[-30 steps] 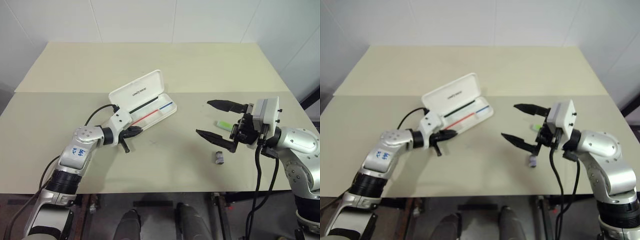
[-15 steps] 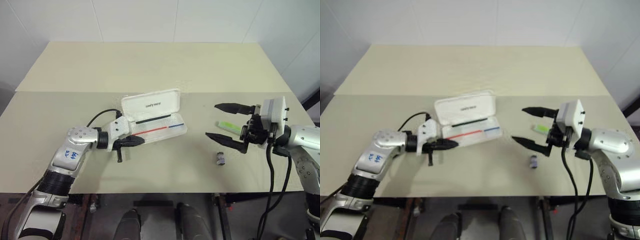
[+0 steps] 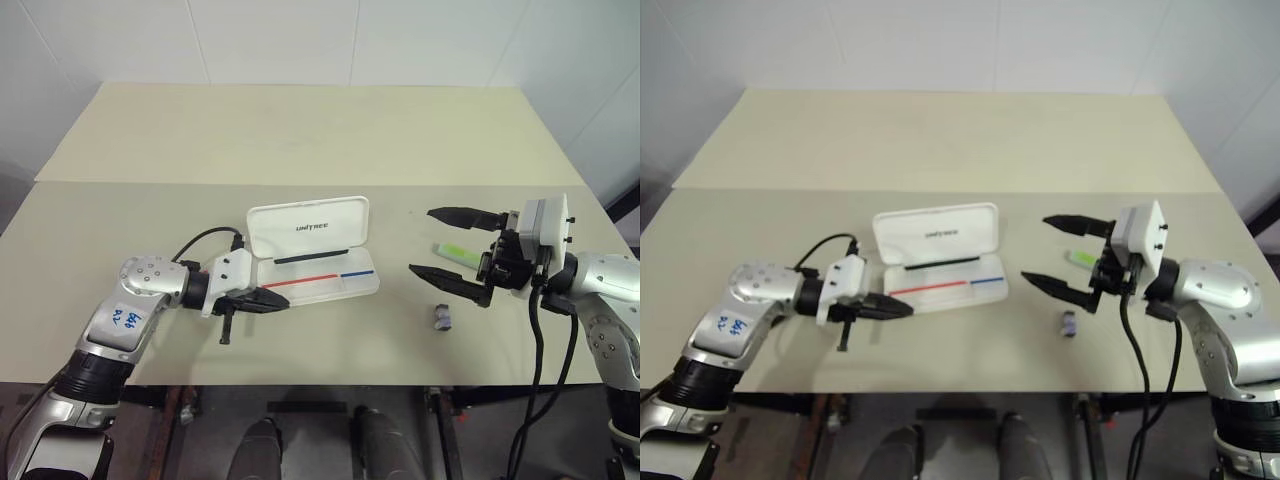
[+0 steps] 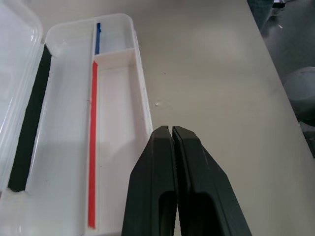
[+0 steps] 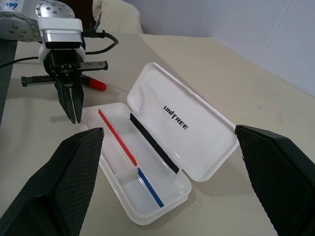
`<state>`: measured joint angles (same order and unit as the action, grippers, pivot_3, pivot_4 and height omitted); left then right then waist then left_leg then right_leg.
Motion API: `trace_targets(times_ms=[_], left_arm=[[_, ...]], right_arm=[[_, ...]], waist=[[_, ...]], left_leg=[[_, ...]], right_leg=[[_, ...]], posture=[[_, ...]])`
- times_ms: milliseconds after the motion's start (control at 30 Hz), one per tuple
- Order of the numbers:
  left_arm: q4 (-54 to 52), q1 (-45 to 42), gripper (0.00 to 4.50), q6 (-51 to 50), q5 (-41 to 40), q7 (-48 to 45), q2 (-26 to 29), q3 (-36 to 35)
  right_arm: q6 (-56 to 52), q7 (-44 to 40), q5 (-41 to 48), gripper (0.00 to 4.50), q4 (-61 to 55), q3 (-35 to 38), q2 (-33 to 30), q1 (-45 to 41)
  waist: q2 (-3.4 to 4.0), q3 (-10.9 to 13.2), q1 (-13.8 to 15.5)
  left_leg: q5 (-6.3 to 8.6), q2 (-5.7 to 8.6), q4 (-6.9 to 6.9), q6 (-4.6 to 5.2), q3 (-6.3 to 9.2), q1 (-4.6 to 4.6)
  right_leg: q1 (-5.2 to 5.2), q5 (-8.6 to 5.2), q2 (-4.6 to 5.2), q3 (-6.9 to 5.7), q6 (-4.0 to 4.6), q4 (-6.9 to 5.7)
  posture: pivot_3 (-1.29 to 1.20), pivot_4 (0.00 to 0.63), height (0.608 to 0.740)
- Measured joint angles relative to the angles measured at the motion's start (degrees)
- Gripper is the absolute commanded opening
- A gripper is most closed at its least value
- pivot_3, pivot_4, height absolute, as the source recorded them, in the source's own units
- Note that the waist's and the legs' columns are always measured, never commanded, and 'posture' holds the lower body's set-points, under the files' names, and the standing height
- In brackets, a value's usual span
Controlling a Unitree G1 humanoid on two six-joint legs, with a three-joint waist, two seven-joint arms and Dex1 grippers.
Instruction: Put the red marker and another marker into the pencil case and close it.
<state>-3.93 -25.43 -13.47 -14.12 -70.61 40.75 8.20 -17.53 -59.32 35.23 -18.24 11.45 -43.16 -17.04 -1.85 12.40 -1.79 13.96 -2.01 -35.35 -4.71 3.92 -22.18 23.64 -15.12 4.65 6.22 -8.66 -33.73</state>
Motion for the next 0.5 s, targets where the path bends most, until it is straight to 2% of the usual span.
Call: trace_targets(times_ms=[433, 500], left_arm=[[0.21, -1.30, 0.03, 2.23, 0.61, -0.01, -1.99, 1.92], [0.19, -1.37, 0.42, 2.37, -0.49, 0.07, -2.80, 1.35]], right_arm=[[0.00, 1.01, -0.01, 4.50, -0.73, 0.01, 0.34, 0.03], [0.00, 1.03, -0.01, 4.50, -0.74, 0.00, 0.37, 0.07]], waist=[[0.00, 0.00, -0.02], [0.00, 0.00, 0.01]], left_leg=[[0.00, 0.00, -0.02, 0.00, 0.00, 0.00], [0.00, 0.00, -0.02, 0.00, 0.00, 0.00]], right_leg=[[0.00, 0.00, 0.00, 0.00, -0.01, -0.01], [0.00, 0.01, 0.00, 0.00, -0.02, -0.01]], posture=[[0.00, 0.150, 0.740], [0.00, 0.150, 0.740]])
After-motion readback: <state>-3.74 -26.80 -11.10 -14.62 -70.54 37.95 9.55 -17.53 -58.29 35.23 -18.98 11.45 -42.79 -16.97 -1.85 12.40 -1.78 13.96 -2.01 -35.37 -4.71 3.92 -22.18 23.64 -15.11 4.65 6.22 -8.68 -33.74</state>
